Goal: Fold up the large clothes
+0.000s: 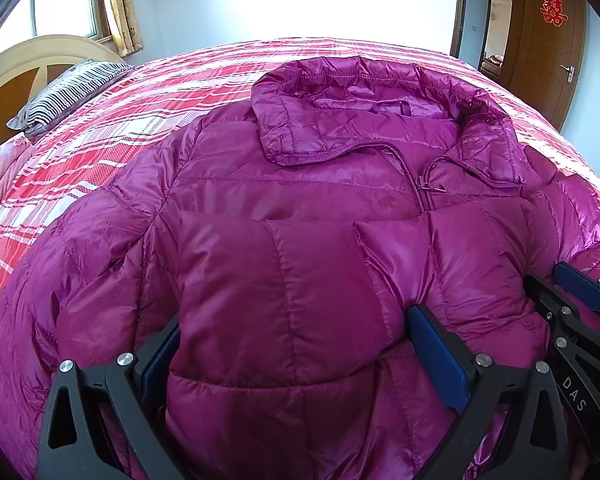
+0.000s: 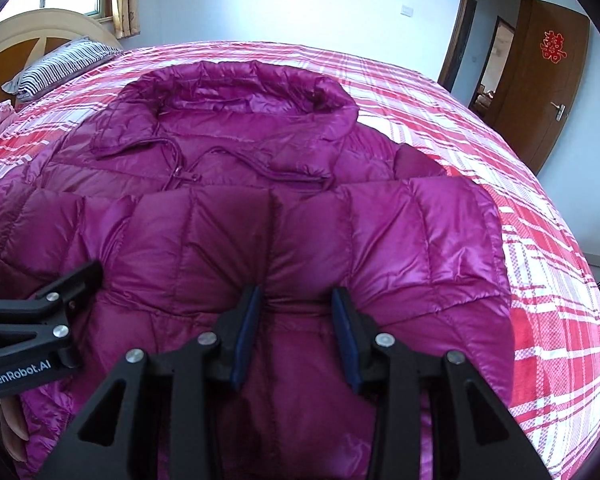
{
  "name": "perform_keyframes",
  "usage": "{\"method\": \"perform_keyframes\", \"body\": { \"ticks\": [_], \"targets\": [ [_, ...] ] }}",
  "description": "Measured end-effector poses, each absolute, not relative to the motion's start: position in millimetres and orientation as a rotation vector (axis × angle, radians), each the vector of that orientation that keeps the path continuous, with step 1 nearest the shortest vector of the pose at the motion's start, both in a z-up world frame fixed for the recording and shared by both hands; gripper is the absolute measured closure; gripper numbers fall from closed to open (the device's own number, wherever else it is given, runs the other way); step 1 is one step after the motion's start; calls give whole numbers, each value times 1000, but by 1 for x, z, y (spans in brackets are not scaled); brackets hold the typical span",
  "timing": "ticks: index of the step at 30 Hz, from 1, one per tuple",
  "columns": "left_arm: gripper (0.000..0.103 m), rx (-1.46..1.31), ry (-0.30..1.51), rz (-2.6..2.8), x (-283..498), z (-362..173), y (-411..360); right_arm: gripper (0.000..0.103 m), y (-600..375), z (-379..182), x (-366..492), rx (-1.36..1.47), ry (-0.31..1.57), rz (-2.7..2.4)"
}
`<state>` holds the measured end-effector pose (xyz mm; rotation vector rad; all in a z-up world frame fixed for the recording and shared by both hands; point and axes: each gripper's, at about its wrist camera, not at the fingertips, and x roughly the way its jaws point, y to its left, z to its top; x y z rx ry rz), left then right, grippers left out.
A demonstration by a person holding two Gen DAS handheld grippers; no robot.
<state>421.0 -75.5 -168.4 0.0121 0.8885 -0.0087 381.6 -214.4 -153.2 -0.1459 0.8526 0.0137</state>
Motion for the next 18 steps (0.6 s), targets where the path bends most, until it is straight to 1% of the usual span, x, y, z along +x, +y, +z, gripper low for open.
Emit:
{"method": "perform_keyframes", "body": {
  "ticks": [12,16,18],
  "targets": [
    [1,2,895,-20,422,-167,-74,62,-214,-154,380,-153,849,11],
    [1,3,909,-70,408,-155,-62,62,-215,-153,380,-149,847,14],
    [1,-5,870,-73,384,-139,-41,62,-215,-154,380,-151,846,14]
  ]
}}
